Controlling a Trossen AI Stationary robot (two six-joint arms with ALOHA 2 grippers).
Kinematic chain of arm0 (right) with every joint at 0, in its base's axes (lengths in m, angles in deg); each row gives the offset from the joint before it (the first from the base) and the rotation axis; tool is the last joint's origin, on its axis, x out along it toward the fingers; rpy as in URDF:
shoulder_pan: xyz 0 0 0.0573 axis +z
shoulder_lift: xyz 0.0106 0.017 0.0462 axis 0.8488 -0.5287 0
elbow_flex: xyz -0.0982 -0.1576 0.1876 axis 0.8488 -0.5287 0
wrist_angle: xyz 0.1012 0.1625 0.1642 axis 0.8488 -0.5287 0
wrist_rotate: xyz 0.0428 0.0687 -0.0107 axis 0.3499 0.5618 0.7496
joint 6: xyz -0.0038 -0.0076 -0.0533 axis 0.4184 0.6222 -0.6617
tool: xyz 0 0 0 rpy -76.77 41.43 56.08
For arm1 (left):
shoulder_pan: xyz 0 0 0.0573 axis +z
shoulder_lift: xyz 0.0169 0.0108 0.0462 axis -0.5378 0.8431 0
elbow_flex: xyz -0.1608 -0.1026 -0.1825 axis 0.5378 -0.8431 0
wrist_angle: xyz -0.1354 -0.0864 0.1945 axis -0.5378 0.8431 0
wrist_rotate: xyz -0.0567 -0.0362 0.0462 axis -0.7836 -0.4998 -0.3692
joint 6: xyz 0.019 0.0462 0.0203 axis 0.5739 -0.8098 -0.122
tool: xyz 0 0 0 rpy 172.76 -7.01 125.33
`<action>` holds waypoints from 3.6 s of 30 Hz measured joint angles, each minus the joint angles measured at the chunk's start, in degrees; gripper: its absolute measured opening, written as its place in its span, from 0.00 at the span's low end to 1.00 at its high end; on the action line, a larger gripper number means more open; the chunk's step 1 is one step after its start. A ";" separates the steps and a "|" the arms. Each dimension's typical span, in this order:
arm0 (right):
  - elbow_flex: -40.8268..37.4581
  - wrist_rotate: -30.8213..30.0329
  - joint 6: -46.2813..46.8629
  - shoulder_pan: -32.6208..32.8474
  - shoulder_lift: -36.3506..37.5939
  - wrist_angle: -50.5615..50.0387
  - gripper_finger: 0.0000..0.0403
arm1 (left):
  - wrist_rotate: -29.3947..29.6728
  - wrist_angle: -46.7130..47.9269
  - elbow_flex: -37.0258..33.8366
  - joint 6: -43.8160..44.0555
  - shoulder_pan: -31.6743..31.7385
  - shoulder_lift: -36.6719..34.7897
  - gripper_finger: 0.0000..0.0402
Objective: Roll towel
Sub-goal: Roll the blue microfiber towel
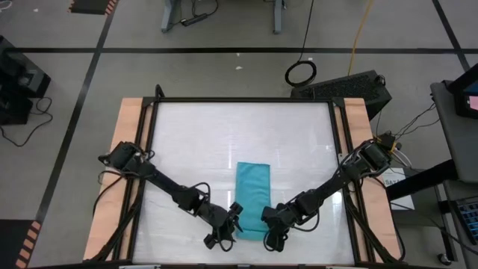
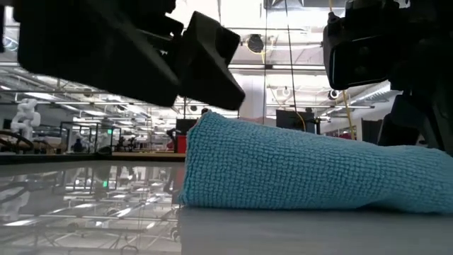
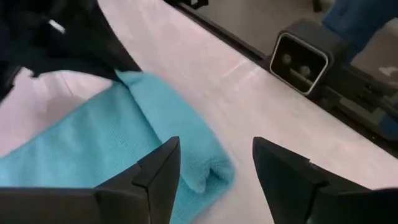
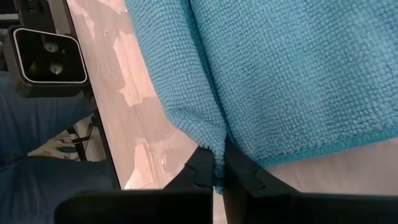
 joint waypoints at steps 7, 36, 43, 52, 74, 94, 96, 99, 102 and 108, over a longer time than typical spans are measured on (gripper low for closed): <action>0.00 -0.23 0.28 -0.04 0.00 0.22 0.00 | 0.09 -0.07 0.85 0.07 -0.48 3.56 0.51; -0.02 0.01 2.04 0.07 0.00 1.19 0.00 | 7.18 0.02 0.70 22.48 -0.33 4.44 0.02; -0.02 0.68 4.88 0.06 0.82 1.18 0.00 | -0.60 2.83 0.72 38.27 1.51 3.18 0.01; 0.02 1.15 6.41 -0.48 2.77 1.40 0.00 | -3.62 4.48 0.78 48.87 2.45 3.13 0.01; 0.00 -29.47 -28.18 13.05 5.74 -6.32 0.55 | -2.94 4.30 -0.29 50.16 3.27 0.86 0.01; 0.00 -42.51 -46.78 14.36 -3.68 1.59 0.52 | -4.83 3.86 -0.24 52.81 6.41 0.86 0.01; 0.05 -44.36 -45.35 14.37 -4.54 1.85 0.52 | -5.55 3.62 -0.24 52.74 6.45 0.86 0.01; 0.09 -47.04 -44.80 14.11 -4.90 2.15 0.52 | -7.85 3.66 -0.24 51.78 6.43 0.86 0.01; 0.00 -48.76 -44.84 12.80 -4.90 1.60 0.52 | -10.26 4.12 -0.22 51.37 6.40 0.86 0.01; 0.00 -45.75 -44.71 10.33 -4.81 1.68 0.50 | -12.03 4.38 -0.22 51.12 6.45 0.86 0.01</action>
